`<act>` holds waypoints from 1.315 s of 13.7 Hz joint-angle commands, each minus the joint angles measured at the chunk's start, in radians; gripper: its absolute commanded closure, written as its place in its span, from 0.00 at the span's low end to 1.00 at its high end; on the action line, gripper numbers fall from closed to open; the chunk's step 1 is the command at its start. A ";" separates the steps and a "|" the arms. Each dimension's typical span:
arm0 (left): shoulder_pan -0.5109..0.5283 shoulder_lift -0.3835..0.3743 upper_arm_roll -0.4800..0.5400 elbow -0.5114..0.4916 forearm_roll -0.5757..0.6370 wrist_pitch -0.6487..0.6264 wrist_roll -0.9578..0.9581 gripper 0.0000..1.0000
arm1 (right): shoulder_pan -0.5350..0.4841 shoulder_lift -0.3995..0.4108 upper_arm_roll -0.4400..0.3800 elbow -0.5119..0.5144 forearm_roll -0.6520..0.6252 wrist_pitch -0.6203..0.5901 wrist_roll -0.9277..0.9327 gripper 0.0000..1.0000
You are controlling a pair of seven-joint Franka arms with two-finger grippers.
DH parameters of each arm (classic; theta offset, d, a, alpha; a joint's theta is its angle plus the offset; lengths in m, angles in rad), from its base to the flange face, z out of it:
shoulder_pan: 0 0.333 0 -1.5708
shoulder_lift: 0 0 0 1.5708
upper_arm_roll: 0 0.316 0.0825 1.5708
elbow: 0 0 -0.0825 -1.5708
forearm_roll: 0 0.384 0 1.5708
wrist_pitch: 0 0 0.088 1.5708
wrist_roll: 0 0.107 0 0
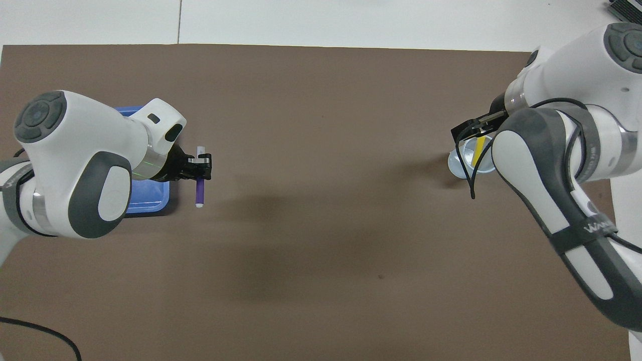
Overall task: Right arm passes pens to left for tray arrangement
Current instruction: 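Lower the purple pen into the tray while the right gripper returns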
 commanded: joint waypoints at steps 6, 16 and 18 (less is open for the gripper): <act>0.189 0.021 -0.002 -0.066 0.108 0.195 0.264 1.00 | -0.044 0.071 0.013 -0.002 -0.048 0.048 -0.046 0.05; 0.321 0.182 0.002 -0.048 0.367 0.381 0.295 1.00 | -0.080 0.060 0.013 -0.060 -0.053 0.060 -0.047 0.34; 0.352 0.222 0.002 -0.028 0.410 0.396 0.320 1.00 | -0.080 0.062 0.013 -0.058 -0.053 0.065 -0.046 0.35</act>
